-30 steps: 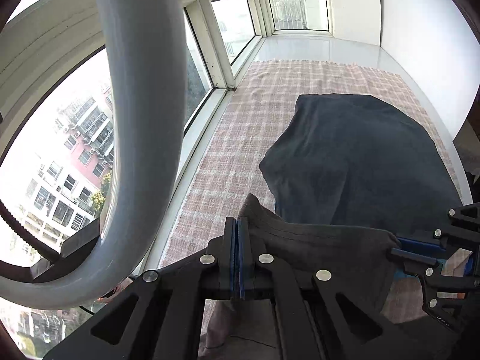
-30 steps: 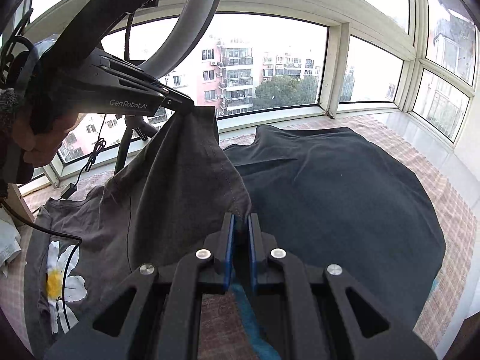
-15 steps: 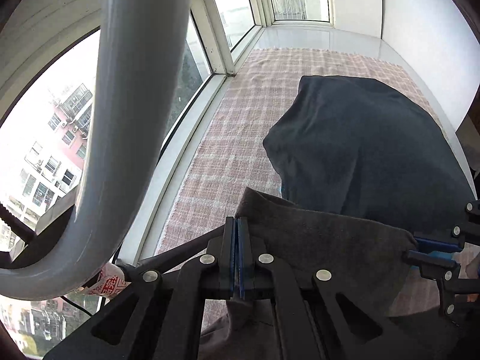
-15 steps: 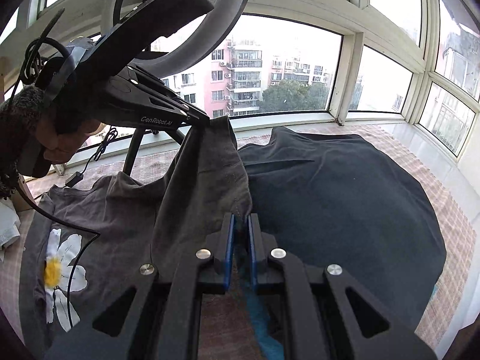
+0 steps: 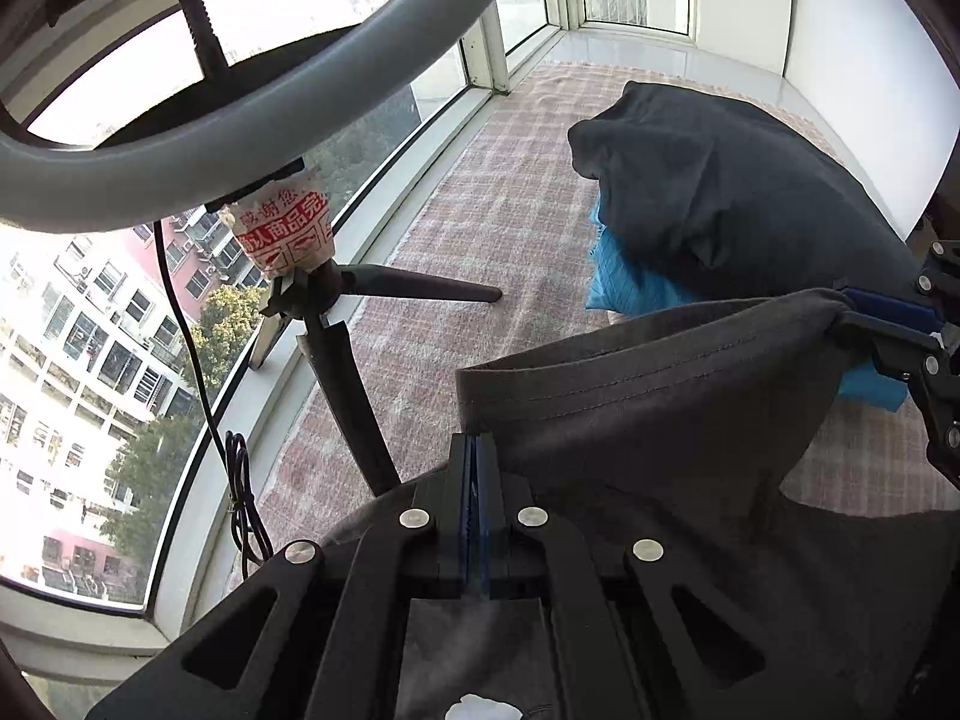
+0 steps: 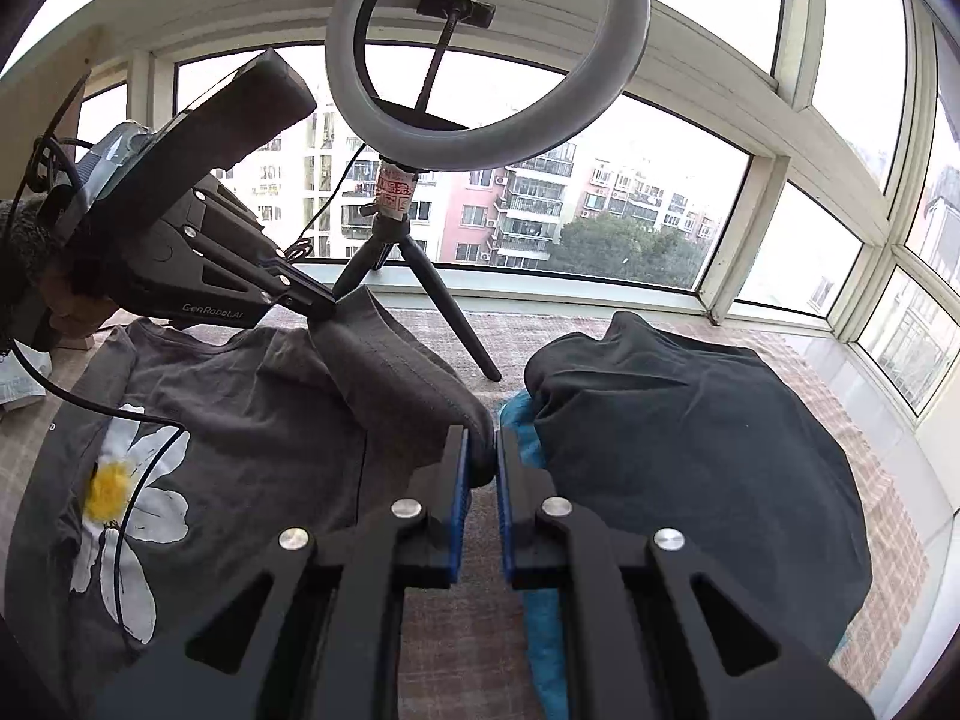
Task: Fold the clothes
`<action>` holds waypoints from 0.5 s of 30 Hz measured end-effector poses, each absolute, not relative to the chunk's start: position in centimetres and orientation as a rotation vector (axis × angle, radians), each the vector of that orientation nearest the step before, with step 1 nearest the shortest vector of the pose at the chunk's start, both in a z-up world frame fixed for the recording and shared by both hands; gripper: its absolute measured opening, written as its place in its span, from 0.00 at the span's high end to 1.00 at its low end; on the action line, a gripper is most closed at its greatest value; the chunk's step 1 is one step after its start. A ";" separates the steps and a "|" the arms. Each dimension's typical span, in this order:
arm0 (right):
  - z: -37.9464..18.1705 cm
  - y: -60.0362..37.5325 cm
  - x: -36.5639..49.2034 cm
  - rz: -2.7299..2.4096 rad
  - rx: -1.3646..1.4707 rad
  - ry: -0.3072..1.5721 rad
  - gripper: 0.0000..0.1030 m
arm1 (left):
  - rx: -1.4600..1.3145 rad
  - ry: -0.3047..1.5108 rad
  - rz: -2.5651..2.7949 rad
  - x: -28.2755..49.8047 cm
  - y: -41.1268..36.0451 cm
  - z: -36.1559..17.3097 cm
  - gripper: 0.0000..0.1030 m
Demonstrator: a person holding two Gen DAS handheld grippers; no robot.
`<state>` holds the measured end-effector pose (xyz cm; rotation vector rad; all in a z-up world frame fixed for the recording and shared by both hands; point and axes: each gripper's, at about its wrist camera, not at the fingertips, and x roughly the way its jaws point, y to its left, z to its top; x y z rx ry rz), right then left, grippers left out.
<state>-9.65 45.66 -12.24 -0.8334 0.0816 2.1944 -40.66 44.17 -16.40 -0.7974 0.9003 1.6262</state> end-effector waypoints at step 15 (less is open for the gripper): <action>-19.2 37.9 -11.4 2.413 -1.303 -0.039 0.57 | -1.114 0.858 1.557 -42.7 37.5 -22.8 0.96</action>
